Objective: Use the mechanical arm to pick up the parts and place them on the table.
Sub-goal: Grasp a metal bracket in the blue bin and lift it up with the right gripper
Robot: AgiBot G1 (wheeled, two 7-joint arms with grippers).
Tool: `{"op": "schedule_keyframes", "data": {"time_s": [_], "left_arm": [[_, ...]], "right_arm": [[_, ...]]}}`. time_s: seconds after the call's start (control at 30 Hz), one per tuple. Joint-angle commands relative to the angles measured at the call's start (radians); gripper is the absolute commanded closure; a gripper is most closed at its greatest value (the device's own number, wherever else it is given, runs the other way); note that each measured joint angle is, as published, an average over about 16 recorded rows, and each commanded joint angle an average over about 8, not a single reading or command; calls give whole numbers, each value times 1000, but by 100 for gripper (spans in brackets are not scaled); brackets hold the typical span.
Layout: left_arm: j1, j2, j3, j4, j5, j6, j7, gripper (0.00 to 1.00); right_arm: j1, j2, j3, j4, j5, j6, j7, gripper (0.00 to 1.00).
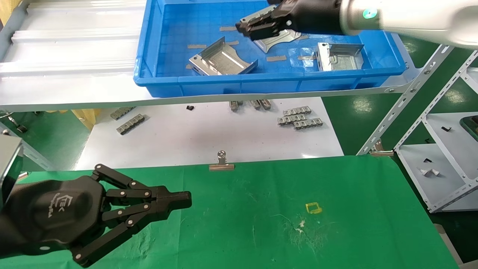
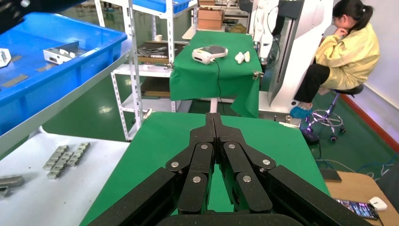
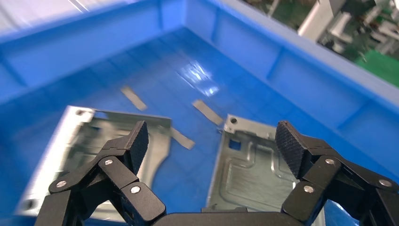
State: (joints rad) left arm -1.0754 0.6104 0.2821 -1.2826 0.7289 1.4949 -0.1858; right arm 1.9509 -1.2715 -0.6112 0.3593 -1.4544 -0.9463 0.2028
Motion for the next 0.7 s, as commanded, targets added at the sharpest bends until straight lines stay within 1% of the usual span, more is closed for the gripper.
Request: {"op": "schedule_keyframes", "data": {"time_s": [0.03, 0.07, 0.1, 0.13, 0.17, 0.3, 0.33, 0.5, 0.7], "left_arm": [[0, 0, 0, 0, 0, 0, 0, 100], [0, 0, 0, 0, 0, 0, 0, 97], [0, 0, 0, 0, 0, 0, 0, 84], [0, 0, 0, 0, 0, 0, 0, 72], [0, 0, 0, 0, 0, 0, 0, 59], [0, 0, 1, 0, -1, 0, 0, 9], [0, 0, 1, 0, -1, 0, 0, 0], [0, 0, 1, 0, -1, -1, 1, 0], [0, -1, 2, 0, -1, -1, 1, 0]], "right_arm": [[32, -50, -16, -79, -31, 38, -14, 63], [37, -64, -22, -101, -38, 53, -16, 76], [39, -74, -28, -118, -42, 67, -14, 87], [39, -82, -34, -131, -45, 81, -10, 96], [38, -88, -40, -140, -46, 95, -3, 100], [22, -98, -62, -137, -27, 144, 59, 100], [17, -99, -69, -131, -21, 157, 80, 100], [-11, -101, -119, -83, 6, 213, 187, 100], [-30, -102, -211, -26, 18, 284, 308, 100]]}}
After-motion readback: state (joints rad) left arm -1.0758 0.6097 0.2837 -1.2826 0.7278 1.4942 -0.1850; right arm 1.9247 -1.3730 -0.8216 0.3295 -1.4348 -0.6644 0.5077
